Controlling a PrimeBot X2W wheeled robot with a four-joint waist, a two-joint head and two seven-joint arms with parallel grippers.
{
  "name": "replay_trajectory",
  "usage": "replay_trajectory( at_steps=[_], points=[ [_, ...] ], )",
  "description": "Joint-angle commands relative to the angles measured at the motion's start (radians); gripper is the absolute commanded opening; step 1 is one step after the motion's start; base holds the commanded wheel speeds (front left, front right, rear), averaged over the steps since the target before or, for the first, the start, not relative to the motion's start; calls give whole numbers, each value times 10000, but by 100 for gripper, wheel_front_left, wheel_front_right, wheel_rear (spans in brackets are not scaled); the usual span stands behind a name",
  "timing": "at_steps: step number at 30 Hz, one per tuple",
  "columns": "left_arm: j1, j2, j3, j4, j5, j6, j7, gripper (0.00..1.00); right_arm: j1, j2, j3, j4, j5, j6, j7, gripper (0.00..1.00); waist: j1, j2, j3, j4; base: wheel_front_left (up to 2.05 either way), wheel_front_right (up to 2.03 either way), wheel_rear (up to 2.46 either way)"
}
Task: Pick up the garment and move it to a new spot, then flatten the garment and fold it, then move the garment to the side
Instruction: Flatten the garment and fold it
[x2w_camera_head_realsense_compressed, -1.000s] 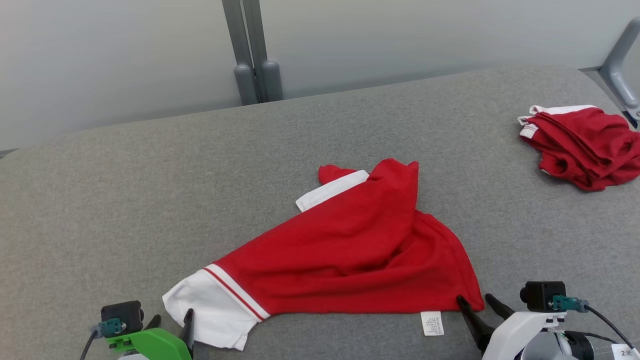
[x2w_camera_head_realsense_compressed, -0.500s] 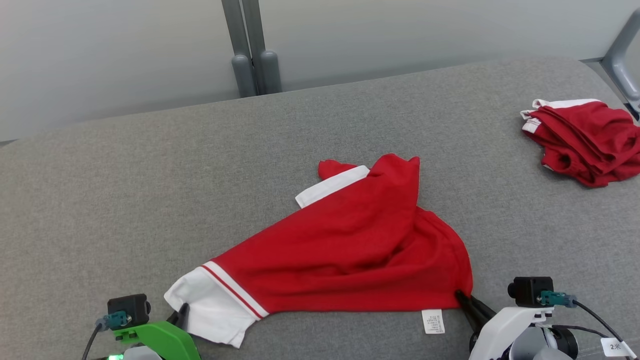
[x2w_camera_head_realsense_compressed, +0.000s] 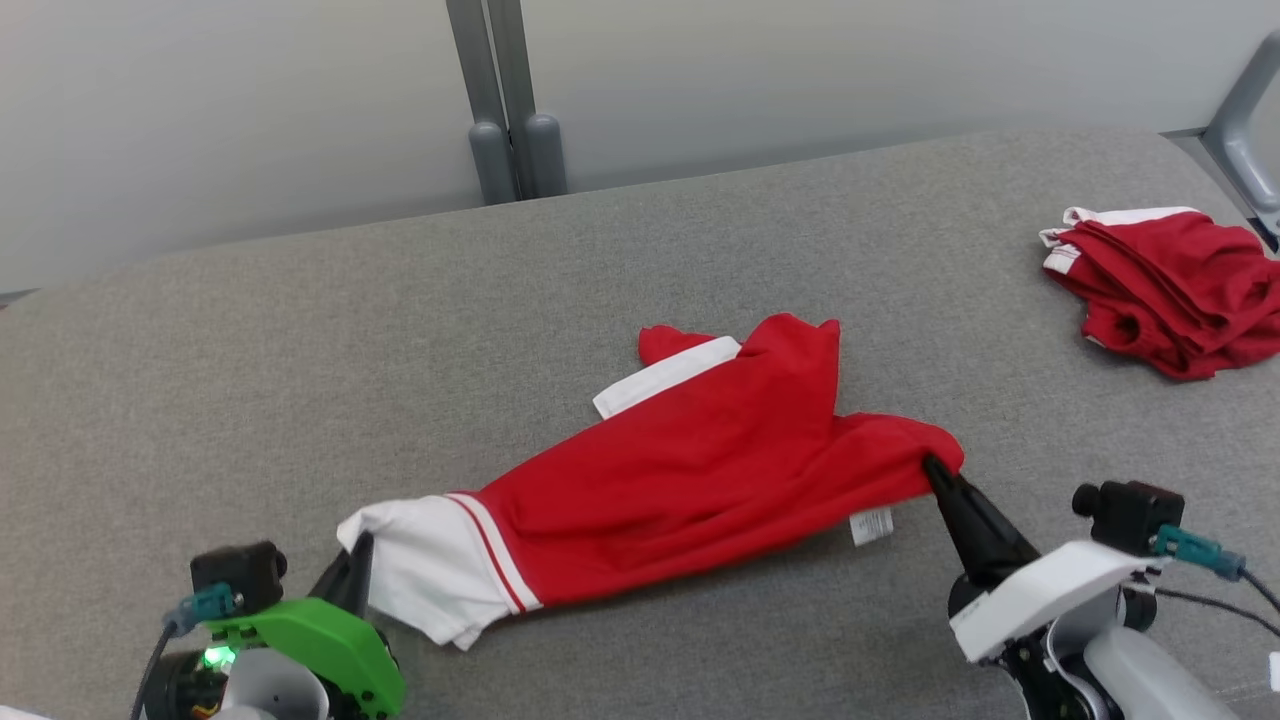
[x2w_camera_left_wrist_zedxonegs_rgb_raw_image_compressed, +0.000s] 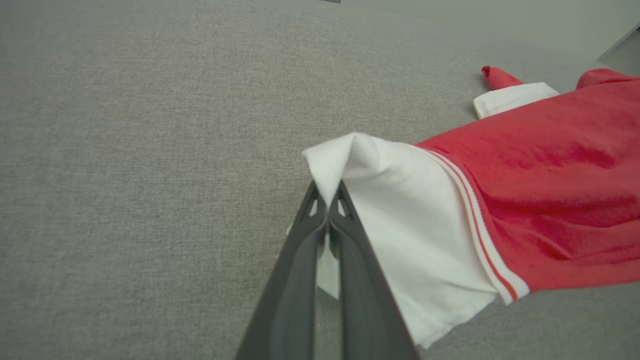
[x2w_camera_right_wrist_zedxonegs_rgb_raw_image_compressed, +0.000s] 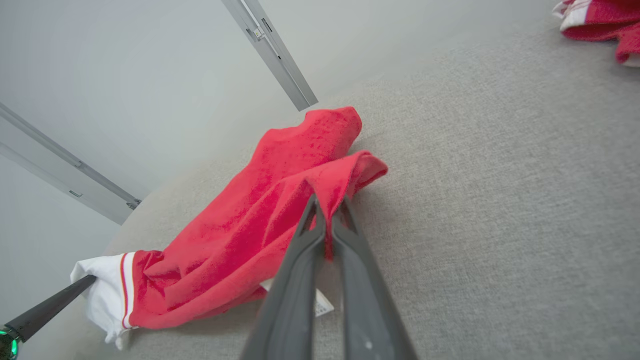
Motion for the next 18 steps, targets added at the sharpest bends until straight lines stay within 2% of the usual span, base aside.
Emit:
replay_trajectory(
  at_steps=[1, 6, 9, 18],
  points=[
    [-385, 73, -5, -295, 15, -49, -89, 0, -372, -159, -56, -334, 211, 4, -106, 0, 0, -1, 227, -54, 0, 0, 0],
    [-1962, 253, -202, -1006, 330, -98, 206, 0, -1841, -711, 127, -839, 381, 4, -50, 0, 0, -1, 1084, -74, 0, 0, 0],
    [-3291, 405, -306, -773, 385, -168, 500, 0, -3093, -736, 323, -722, 599, 4, -1, 0, 0, -1, 1651, -71, 0, 0, 0],
    [-8513, 244, -618, 1590, 580, -374, 740, 0, -7399, -1030, 821, 784, 2276, 4, 237, 0, 0, -1, 3223, 73, 0, 0, 0]
  ],
)
